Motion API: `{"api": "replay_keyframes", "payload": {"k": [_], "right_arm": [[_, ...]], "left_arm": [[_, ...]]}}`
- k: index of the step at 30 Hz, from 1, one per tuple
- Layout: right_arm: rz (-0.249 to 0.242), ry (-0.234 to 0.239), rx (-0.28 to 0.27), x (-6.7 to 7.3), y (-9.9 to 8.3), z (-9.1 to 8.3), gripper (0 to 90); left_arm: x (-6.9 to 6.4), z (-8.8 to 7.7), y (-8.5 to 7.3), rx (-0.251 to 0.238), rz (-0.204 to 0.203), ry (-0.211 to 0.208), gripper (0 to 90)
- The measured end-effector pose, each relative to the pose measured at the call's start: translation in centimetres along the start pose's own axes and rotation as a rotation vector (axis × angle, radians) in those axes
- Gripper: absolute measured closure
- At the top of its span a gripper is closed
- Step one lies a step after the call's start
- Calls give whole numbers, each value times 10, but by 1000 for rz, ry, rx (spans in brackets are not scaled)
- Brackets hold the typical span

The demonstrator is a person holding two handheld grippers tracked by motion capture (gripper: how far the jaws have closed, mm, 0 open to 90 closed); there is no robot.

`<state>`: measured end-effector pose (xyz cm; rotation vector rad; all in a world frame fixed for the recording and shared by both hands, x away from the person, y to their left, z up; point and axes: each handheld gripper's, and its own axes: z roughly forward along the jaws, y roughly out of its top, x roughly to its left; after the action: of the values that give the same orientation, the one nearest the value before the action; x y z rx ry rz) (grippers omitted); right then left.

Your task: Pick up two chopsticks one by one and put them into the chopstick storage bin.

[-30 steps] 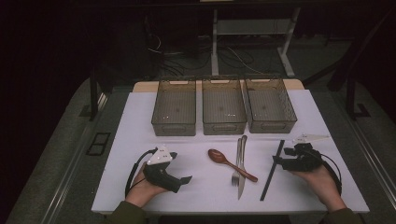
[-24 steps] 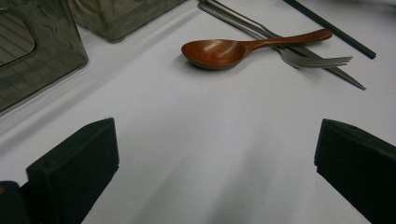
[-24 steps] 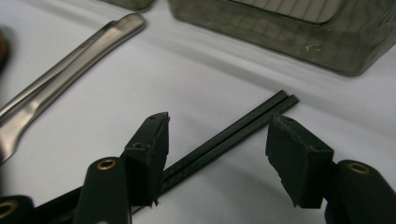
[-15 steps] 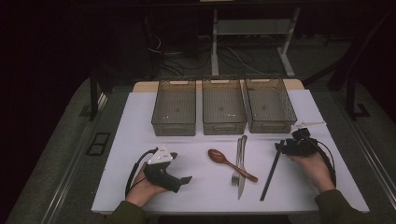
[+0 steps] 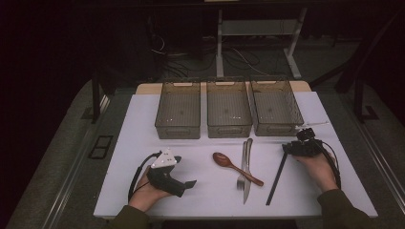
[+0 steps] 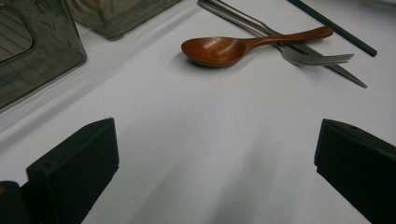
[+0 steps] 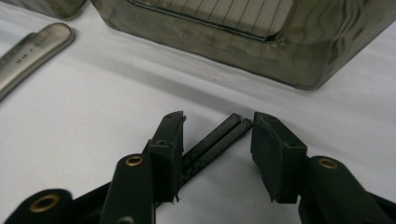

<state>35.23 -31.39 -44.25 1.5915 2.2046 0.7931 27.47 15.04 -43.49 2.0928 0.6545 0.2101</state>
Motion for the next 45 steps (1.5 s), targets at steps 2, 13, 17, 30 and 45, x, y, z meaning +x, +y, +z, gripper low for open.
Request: {"api": "replay_keyframes", "payload": {"k": [2, 13, 17, 30, 45], "right_arm": [[-11, -8, 1, 1, 0, 0, 555], [-39, -16, 14, 7, 5, 2, 607], [-50, -14, 15, 12, 9, 5, 617], [-106, -23, 15, 22, 15, 10, 674], [-126, -17, 26, 27, 18, 12, 668]], "left_arm": [[0, 0, 0, 1, -1, -1, 0], [-1, 1, 0, 1, -4, -1, 0], [0, 0, 0, 2, -2, -1, 0], [0, 0, 0, 2, 0, -2, 0], [-1, -1, 0, -3, -3, 1, 0]]}}
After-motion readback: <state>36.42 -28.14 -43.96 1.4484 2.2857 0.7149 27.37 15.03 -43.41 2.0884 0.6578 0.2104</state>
